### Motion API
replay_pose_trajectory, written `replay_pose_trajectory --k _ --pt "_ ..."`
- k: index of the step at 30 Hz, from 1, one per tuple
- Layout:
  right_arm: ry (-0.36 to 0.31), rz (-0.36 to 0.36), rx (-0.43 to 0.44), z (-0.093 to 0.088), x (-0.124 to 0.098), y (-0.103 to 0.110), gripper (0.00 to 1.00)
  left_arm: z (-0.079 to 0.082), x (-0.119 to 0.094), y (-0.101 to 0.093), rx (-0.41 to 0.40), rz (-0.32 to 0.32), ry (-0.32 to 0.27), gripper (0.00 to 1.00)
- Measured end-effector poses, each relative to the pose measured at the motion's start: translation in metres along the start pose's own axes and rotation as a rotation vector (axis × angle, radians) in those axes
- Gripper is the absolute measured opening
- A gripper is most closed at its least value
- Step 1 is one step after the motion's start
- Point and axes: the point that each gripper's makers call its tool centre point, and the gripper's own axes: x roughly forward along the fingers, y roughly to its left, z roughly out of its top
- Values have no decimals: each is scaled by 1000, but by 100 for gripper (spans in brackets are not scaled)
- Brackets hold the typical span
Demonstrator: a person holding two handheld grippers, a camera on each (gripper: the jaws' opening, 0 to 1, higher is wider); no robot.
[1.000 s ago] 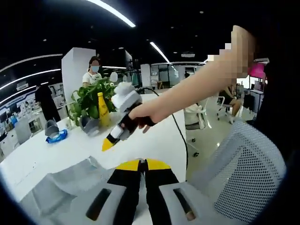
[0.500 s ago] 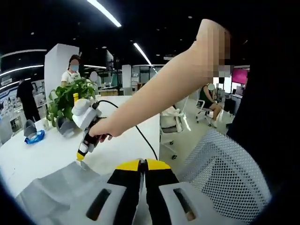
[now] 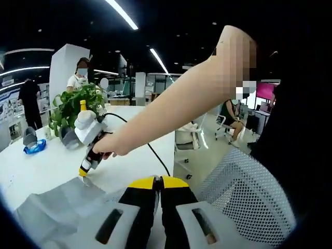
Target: Fold the towel on the table until its edges align and the towel forms a compact rectangular stack.
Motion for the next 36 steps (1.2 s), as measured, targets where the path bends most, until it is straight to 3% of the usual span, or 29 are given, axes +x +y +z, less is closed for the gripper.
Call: replay_pose_trajectory --k 3,11,15,25,28,36 --pt "-104 27 98 21 -10 -2 0 7 1 0 2 7 -7 3" --pt "-382 83 247 87 -66 -8 0 55 11 -4 -26 -4 -124 3" --pt "-529 215 383 120 -101 -6 0 77 16 -8 -58 -40 -185 3" --pt "-627 214 343 157 -145 -18 0 112 25 -15 -14 -58 -239 3" --pt "-685 220 355 178 -161 -22 0 133 26 -10 -70 -68 -307 2" --pt "-757 248 352 218 -192 -27 0 164 22 -4 -36 -47 -370 2"
